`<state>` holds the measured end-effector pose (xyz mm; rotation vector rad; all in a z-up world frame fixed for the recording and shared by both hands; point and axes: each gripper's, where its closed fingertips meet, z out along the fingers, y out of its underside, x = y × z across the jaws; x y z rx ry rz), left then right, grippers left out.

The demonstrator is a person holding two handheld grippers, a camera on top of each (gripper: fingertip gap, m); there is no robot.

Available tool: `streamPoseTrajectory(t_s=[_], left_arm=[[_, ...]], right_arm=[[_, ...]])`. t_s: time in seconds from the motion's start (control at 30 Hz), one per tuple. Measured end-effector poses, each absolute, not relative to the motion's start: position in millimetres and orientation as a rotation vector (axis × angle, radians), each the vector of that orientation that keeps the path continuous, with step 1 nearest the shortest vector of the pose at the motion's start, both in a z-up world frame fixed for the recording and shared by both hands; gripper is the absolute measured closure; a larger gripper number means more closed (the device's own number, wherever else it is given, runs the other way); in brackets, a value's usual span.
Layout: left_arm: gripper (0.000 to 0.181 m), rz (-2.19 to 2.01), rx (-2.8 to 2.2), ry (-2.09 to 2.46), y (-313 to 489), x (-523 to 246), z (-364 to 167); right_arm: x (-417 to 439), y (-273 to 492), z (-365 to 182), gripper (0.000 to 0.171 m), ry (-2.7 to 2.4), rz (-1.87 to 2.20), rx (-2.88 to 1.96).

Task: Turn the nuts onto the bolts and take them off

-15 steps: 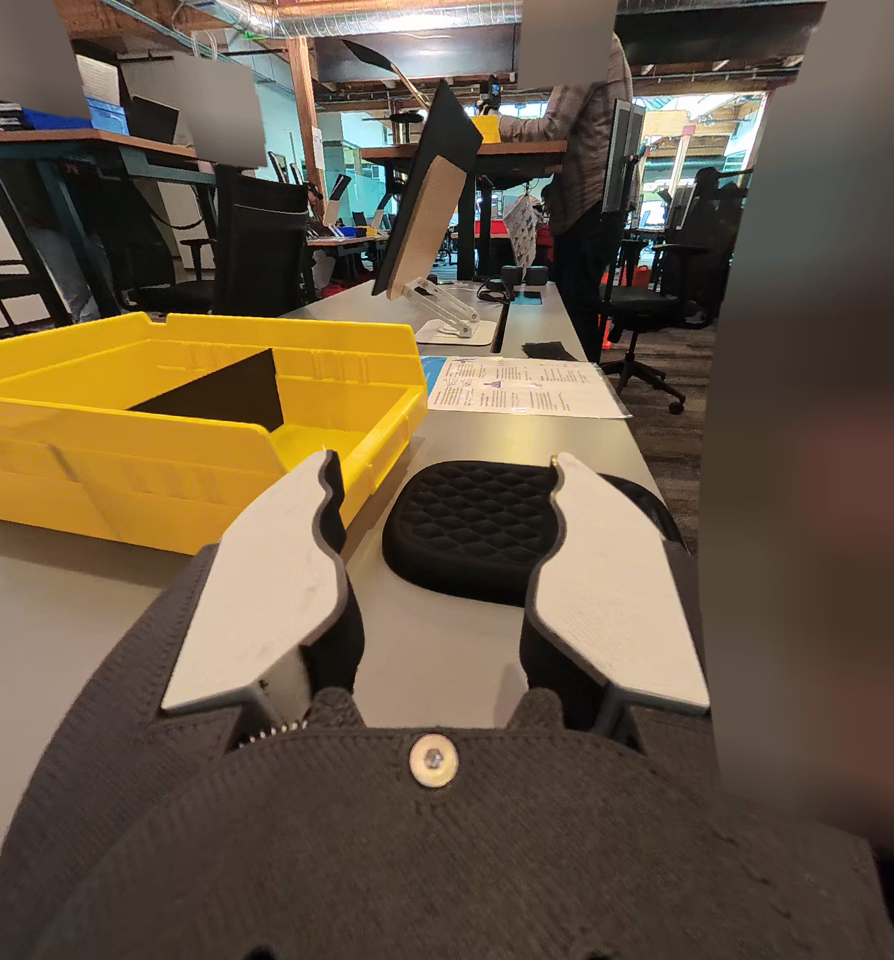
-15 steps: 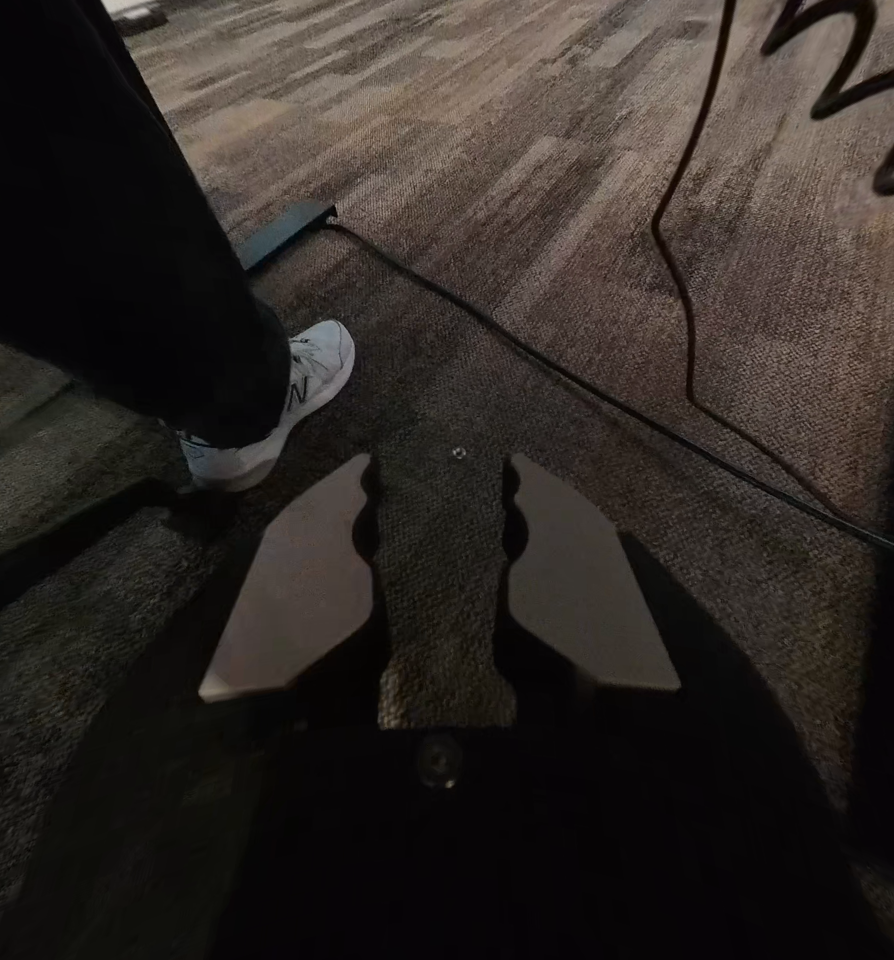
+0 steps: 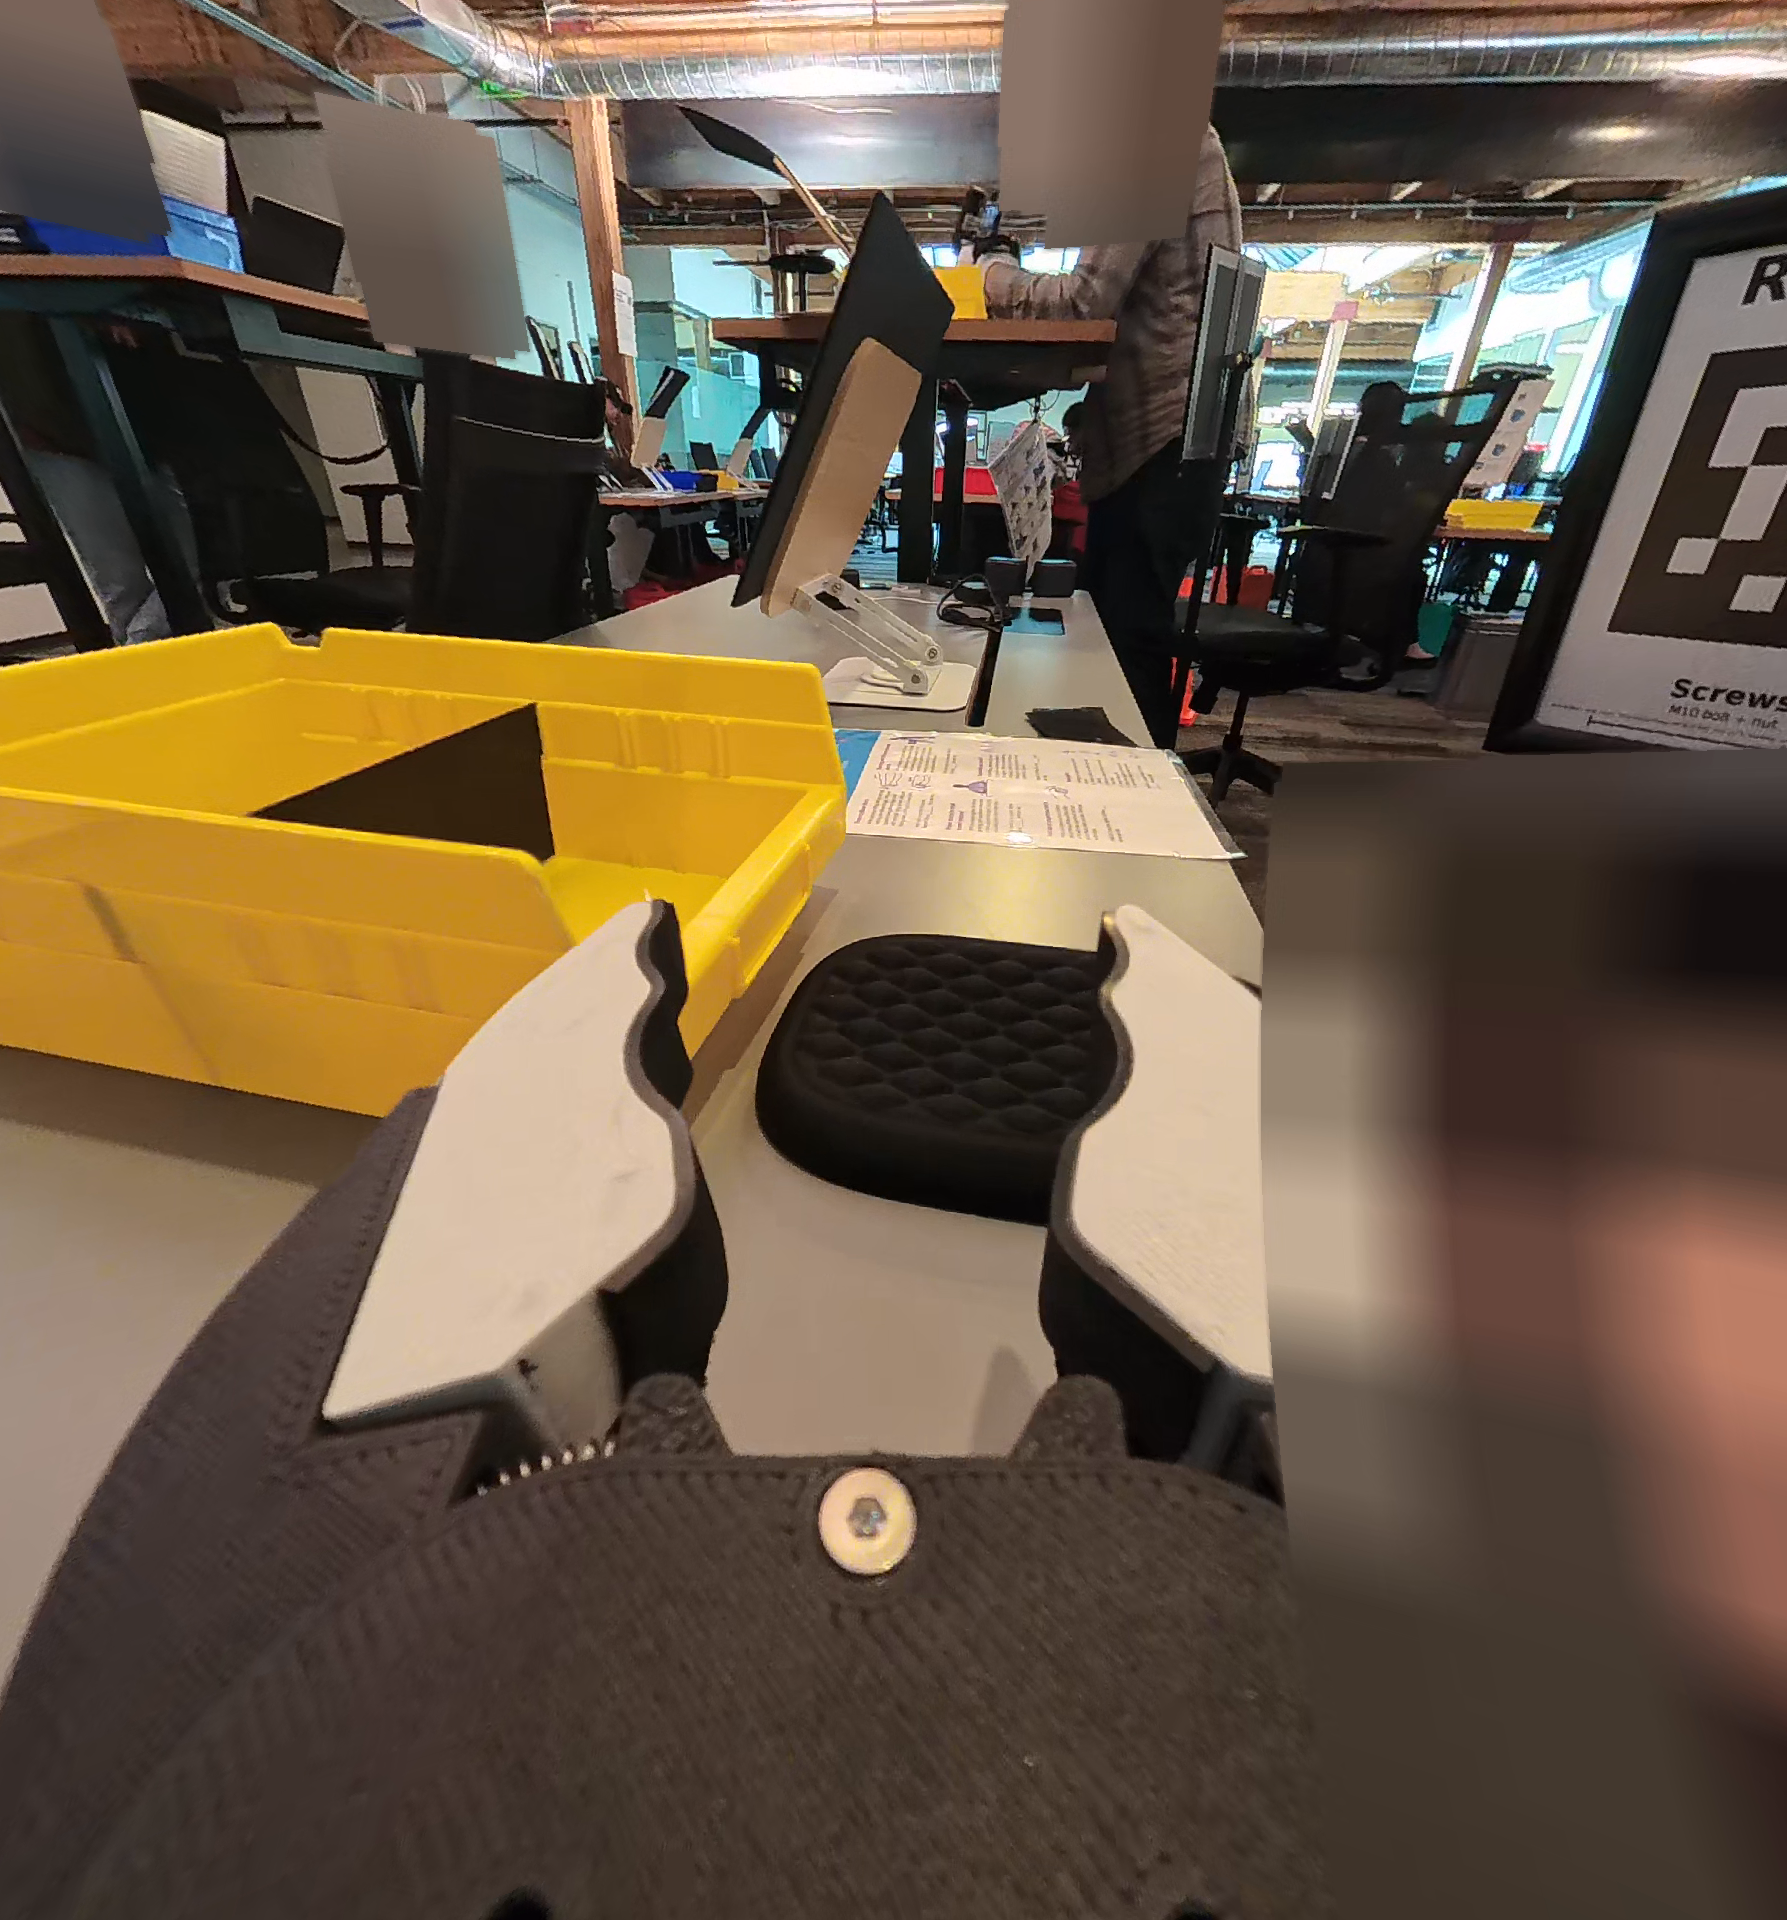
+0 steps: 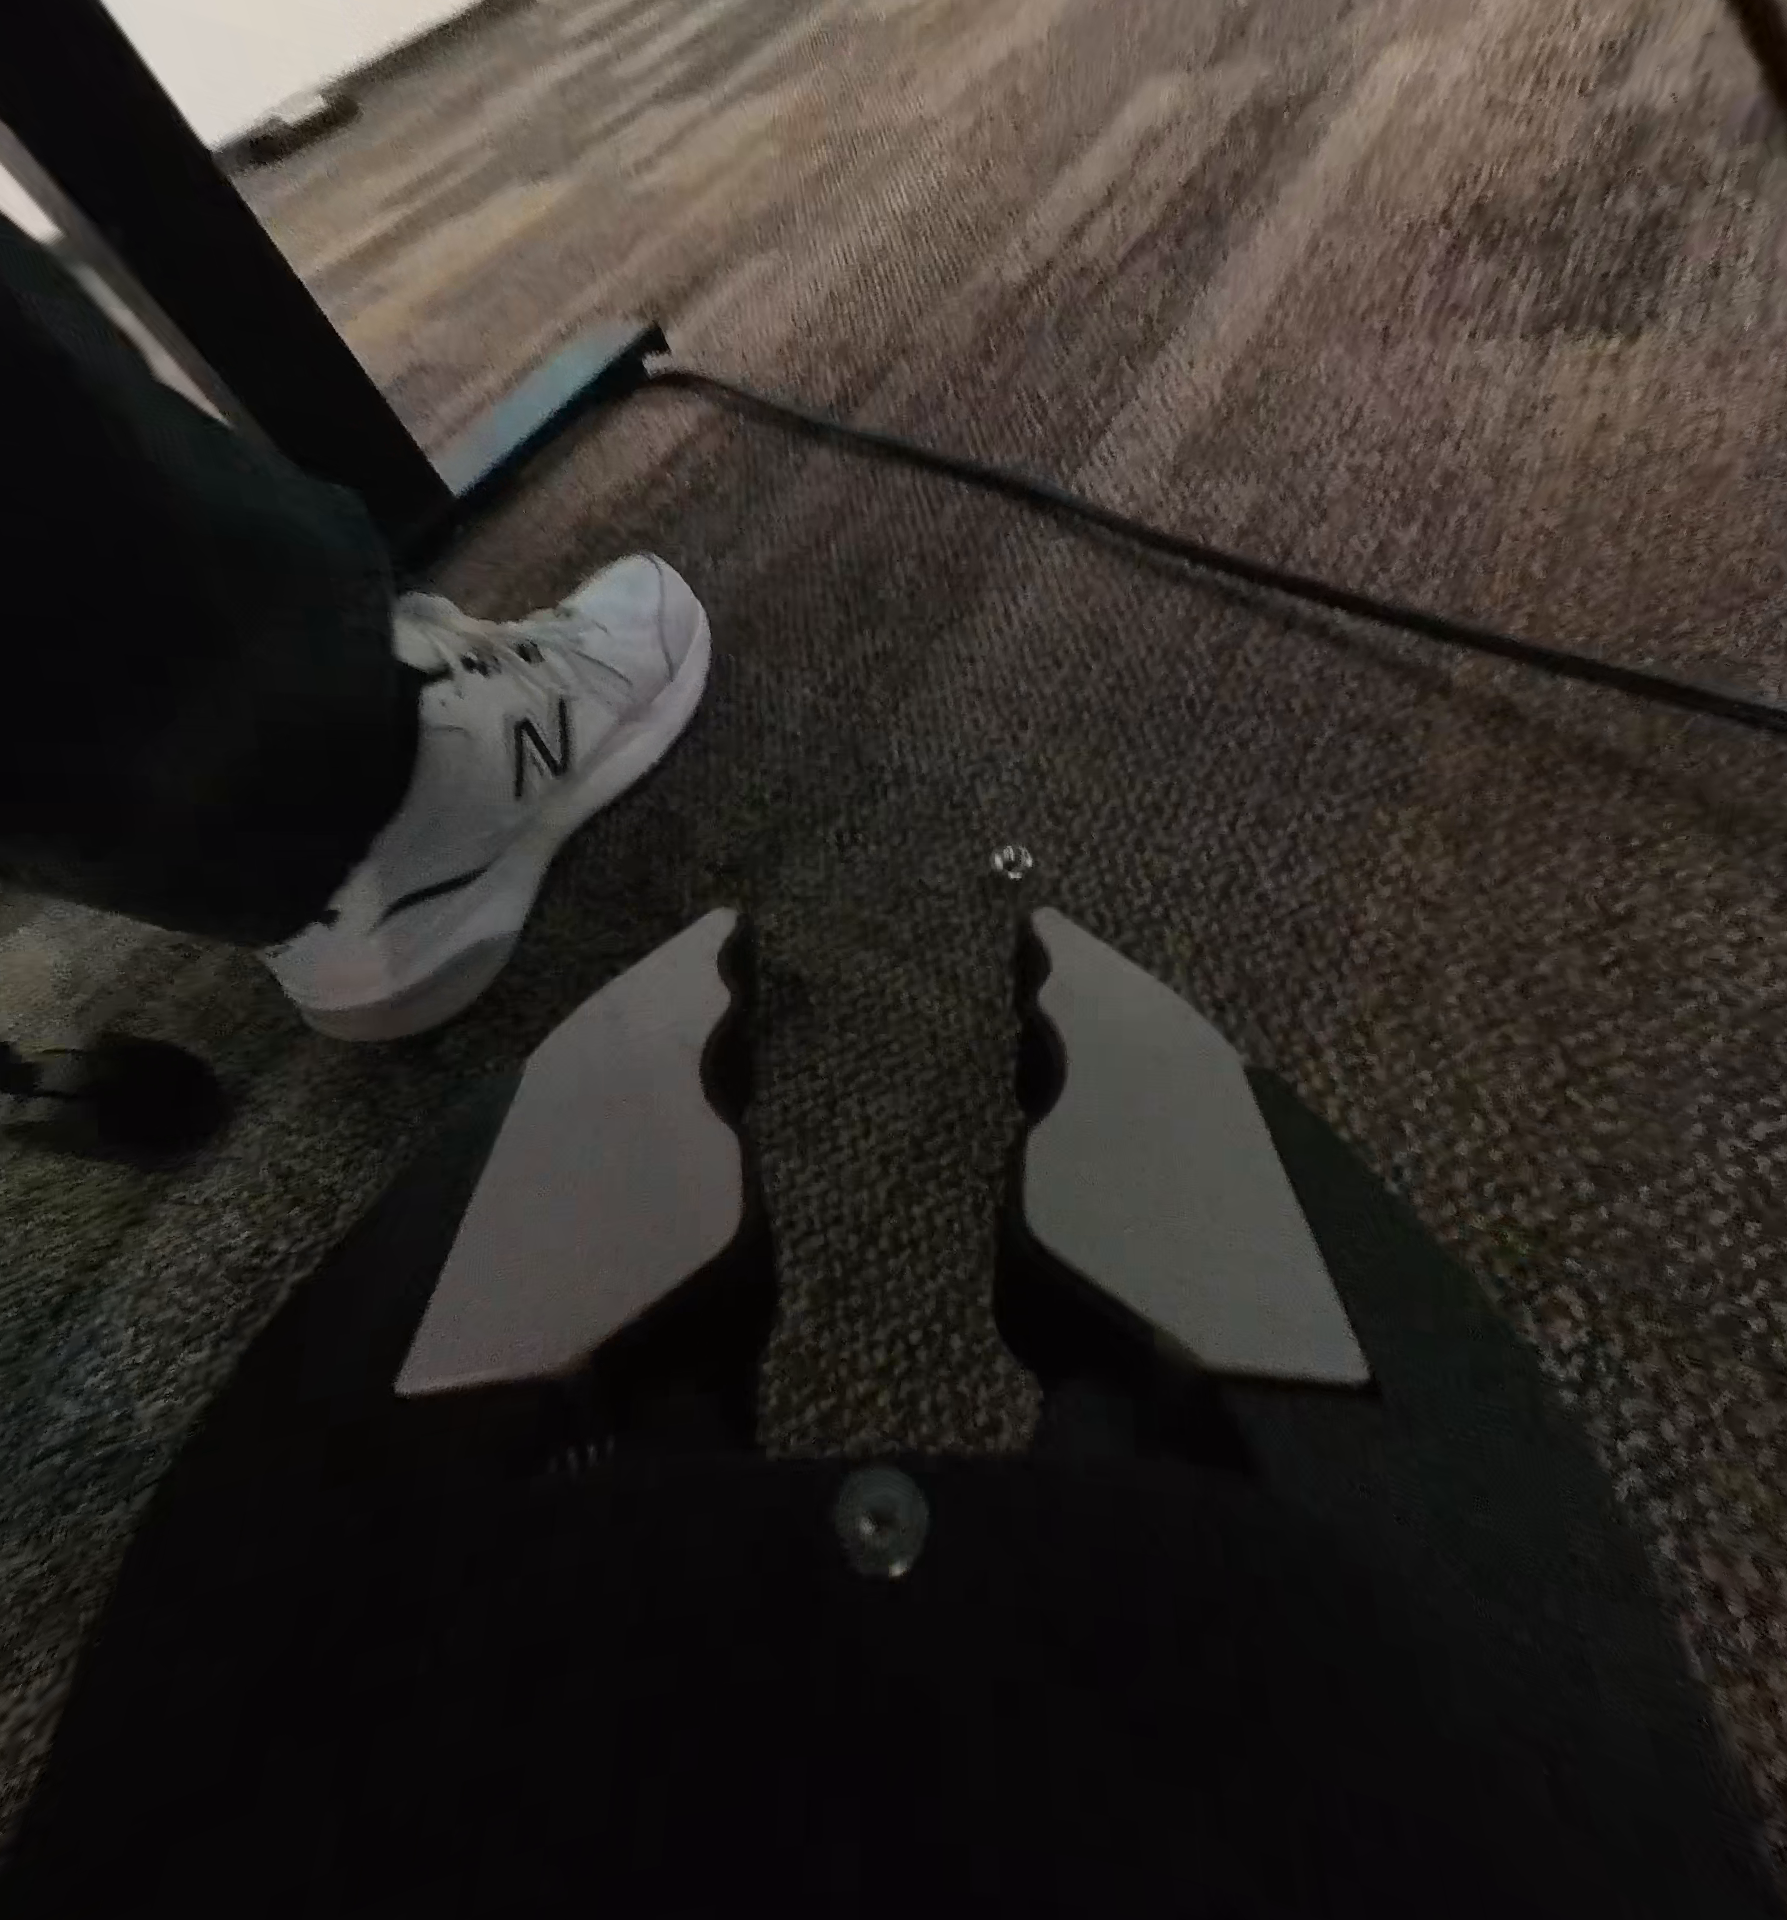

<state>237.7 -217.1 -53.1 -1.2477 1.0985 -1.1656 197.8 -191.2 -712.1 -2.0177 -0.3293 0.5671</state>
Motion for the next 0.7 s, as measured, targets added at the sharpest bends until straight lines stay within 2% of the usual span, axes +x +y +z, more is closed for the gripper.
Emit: streamPoseTrajectory(t_s=[0.2, 0.7], left_arm=[[0.106, -1.211, -1.281, 1.056, -209.2, 236.6, -52.0], [0.105, -1.324, -1.245, 1.075, -212.5, 233.9, -48.2]], right_arm=[[190.0, -165.4, -757.7, 0.117, -0.308, 0.543, -2.119], [163.4, -103.5, -823.3, 0.129, -0.554, 0.475, -2.176]])
